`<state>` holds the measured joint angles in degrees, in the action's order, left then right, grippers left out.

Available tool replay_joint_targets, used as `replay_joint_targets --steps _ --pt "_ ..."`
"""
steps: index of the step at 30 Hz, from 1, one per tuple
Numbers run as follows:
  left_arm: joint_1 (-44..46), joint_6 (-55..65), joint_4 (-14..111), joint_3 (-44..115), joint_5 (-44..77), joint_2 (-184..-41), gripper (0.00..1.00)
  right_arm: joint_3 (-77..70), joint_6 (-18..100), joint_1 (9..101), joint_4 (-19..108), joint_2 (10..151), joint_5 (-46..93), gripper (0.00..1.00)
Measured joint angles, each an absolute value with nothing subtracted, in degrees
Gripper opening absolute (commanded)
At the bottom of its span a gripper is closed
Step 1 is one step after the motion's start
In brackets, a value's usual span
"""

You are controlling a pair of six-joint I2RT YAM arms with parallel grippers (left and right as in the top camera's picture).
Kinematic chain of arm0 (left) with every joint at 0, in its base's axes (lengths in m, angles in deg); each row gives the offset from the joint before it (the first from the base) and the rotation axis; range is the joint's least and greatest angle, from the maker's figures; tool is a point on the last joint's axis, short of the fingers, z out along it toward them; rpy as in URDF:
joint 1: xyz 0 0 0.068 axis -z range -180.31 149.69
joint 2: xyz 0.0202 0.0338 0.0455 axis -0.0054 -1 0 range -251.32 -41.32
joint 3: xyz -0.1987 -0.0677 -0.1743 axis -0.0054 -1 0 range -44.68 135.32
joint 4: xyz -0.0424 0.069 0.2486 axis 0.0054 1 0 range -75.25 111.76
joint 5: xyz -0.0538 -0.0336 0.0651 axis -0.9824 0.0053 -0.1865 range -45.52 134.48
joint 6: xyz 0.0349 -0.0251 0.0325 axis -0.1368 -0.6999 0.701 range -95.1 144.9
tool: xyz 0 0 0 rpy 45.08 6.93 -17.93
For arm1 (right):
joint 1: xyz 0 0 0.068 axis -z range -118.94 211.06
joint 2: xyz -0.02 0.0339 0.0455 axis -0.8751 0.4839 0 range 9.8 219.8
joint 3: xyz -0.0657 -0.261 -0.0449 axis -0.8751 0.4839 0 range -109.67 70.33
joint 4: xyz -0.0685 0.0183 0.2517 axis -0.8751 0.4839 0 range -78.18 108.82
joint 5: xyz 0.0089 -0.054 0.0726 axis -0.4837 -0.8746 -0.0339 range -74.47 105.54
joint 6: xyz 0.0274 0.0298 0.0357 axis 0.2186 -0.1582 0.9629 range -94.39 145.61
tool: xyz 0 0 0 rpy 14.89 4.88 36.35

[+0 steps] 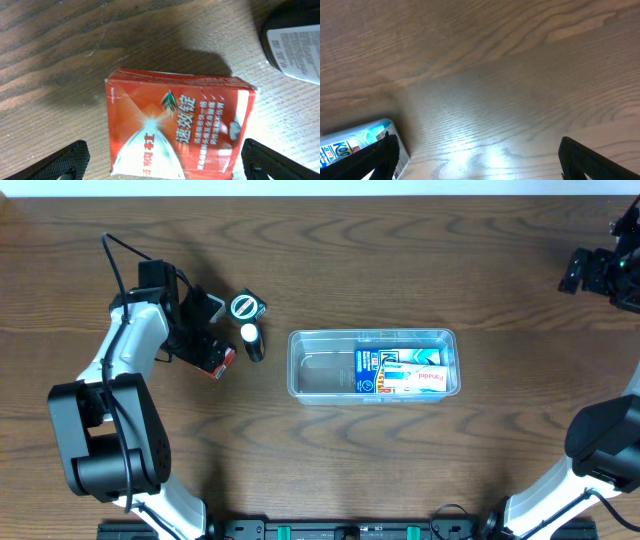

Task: Pack container
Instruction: 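Lift the red-white box with the left gripper and carry it over the container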

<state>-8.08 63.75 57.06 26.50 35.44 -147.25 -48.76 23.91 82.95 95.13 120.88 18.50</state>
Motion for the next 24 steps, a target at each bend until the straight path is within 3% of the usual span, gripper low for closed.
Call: replay_joint_targets --steps 24 --pt "-8.08 63.75 56.62 26.5 32.9 -149.72 0.98 -48.76 23.91 82.95 95.13 120.88 18.5 0.99"
